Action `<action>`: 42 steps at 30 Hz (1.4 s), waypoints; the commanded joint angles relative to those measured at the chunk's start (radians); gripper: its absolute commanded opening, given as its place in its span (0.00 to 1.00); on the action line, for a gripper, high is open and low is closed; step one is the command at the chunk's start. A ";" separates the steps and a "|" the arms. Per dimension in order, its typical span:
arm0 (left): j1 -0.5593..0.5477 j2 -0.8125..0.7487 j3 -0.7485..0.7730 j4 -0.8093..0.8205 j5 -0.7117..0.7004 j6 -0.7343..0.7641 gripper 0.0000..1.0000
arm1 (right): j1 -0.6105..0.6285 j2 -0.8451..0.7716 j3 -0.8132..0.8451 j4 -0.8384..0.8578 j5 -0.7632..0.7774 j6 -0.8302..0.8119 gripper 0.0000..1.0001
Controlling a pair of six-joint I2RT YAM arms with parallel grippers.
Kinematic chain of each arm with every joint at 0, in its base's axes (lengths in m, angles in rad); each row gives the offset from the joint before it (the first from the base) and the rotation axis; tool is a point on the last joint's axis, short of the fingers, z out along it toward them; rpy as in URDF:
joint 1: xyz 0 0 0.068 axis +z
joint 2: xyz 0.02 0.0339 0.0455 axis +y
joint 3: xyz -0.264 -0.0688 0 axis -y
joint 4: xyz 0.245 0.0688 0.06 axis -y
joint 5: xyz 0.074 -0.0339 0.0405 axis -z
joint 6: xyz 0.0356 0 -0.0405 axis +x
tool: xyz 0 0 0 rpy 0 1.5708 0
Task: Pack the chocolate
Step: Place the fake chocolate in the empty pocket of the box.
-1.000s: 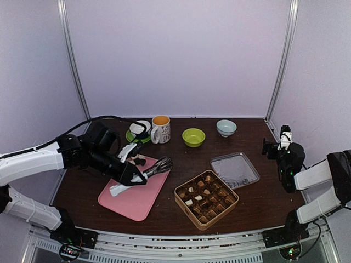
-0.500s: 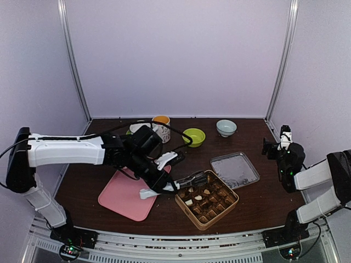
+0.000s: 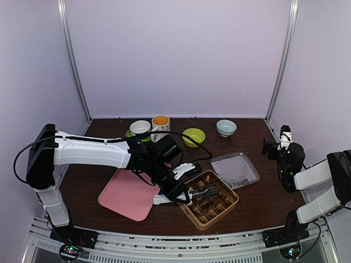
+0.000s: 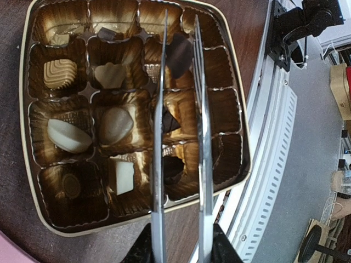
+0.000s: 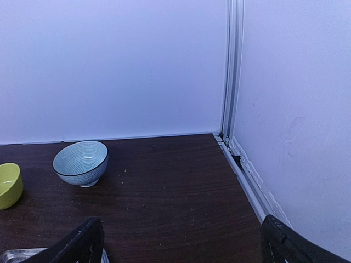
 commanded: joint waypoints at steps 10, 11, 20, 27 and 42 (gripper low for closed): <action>0.000 0.019 0.044 0.006 0.021 0.012 0.28 | -0.003 0.001 0.013 0.014 -0.003 -0.004 1.00; -0.001 0.019 0.045 0.006 0.020 0.012 0.29 | -0.003 0.001 0.013 0.014 -0.003 -0.003 1.00; -0.001 -0.001 0.040 0.021 -0.008 0.011 0.39 | -0.003 0.001 0.013 0.014 -0.003 -0.003 1.00; -0.001 -0.005 0.038 0.026 -0.025 0.003 0.42 | -0.003 0.001 0.014 0.014 -0.003 -0.003 1.00; 0.025 -0.212 -0.074 0.108 -0.218 -0.053 0.38 | -0.003 0.001 0.013 0.014 -0.003 -0.004 1.00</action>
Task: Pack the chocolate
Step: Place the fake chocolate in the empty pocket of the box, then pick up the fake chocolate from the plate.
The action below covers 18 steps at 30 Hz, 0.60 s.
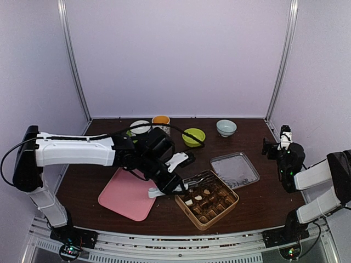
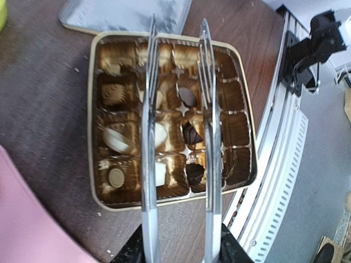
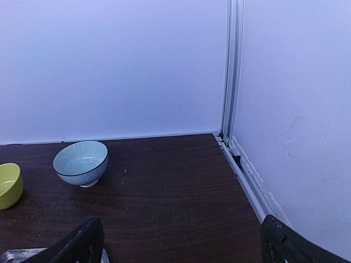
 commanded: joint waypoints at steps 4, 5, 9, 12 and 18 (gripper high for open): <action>0.065 -0.171 -0.096 0.121 -0.139 -0.085 0.38 | -0.003 0.002 0.014 0.014 -0.003 -0.004 1.00; 0.083 -0.193 -0.116 0.123 -0.155 -0.100 0.39 | -0.003 0.001 0.013 0.014 -0.004 -0.003 1.00; 0.143 -0.314 -0.209 0.136 -0.226 -0.144 0.39 | -0.003 0.001 0.013 0.014 -0.003 -0.004 1.00; 0.175 -0.380 -0.253 0.096 -0.284 -0.157 0.39 | -0.003 0.001 0.012 0.014 -0.003 -0.003 1.00; 0.209 -0.475 -0.301 0.034 -0.370 -0.179 0.38 | -0.003 0.001 0.013 0.014 -0.004 -0.003 1.00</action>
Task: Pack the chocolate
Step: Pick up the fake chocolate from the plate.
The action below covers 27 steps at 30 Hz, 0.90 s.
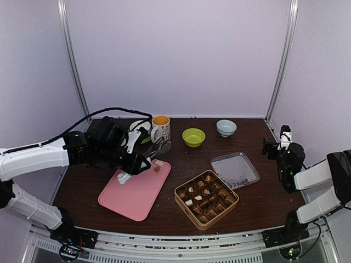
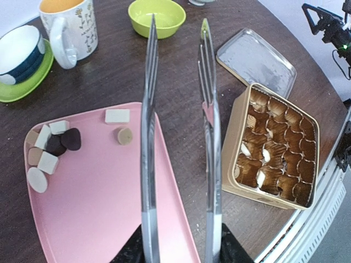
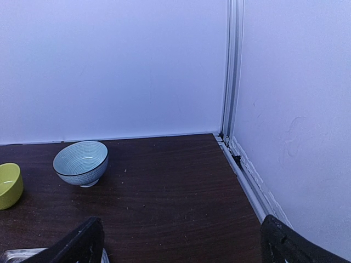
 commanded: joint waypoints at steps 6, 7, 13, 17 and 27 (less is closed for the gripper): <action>0.031 -0.155 -0.082 -0.004 -0.163 -0.067 0.38 | -0.003 0.001 0.013 0.014 -0.003 -0.003 1.00; 0.036 -0.170 -0.092 -0.005 -0.171 -0.074 0.38 | -0.003 0.001 0.013 0.014 -0.003 -0.003 1.00; 0.075 -0.223 -0.144 -0.040 -0.212 -0.121 0.37 | -0.003 0.001 0.013 0.014 -0.003 -0.004 1.00; 0.119 -0.236 -0.160 -0.104 -0.265 -0.163 0.32 | -0.003 0.001 0.013 0.015 -0.003 -0.004 1.00; 0.131 -0.261 -0.171 -0.117 -0.278 -0.155 0.30 | -0.003 0.001 0.014 0.014 -0.003 -0.004 1.00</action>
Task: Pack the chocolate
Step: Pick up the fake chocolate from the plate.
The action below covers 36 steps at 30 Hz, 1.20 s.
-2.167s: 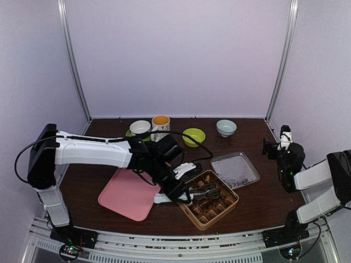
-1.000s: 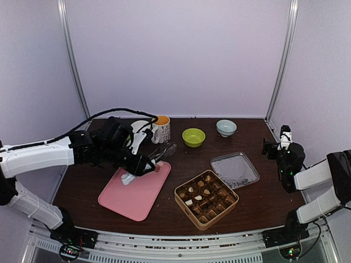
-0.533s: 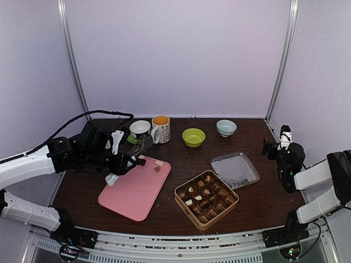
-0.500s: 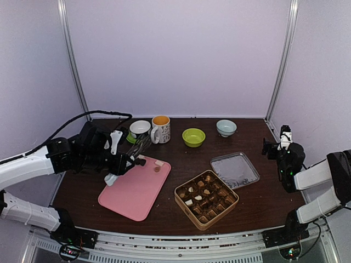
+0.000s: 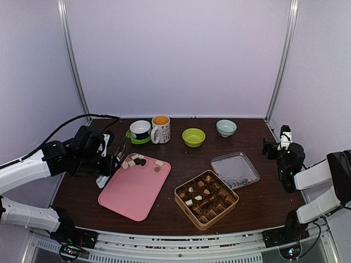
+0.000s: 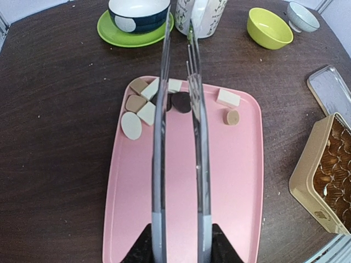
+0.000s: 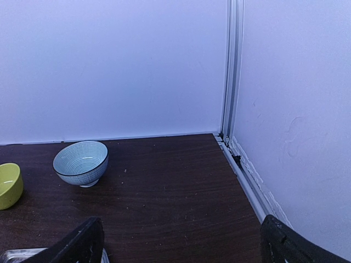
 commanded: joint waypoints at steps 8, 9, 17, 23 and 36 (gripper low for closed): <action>0.015 -0.015 -0.010 0.018 -0.021 -0.018 0.26 | -0.003 0.002 0.012 0.014 -0.003 -0.003 1.00; 0.015 -0.018 -0.010 0.018 -0.022 -0.019 0.26 | -0.002 0.002 0.013 0.014 -0.003 -0.003 1.00; 0.016 -0.012 -0.003 0.004 -0.016 -0.021 0.27 | -0.003 0.002 0.012 0.014 -0.003 -0.004 1.00; 0.022 0.003 -0.006 -0.053 -0.025 -0.069 0.29 | -0.003 0.001 0.013 0.014 -0.003 -0.003 1.00; 0.077 0.014 -0.021 -0.124 0.016 -0.100 0.33 | -0.003 0.001 0.012 0.014 -0.003 -0.004 1.00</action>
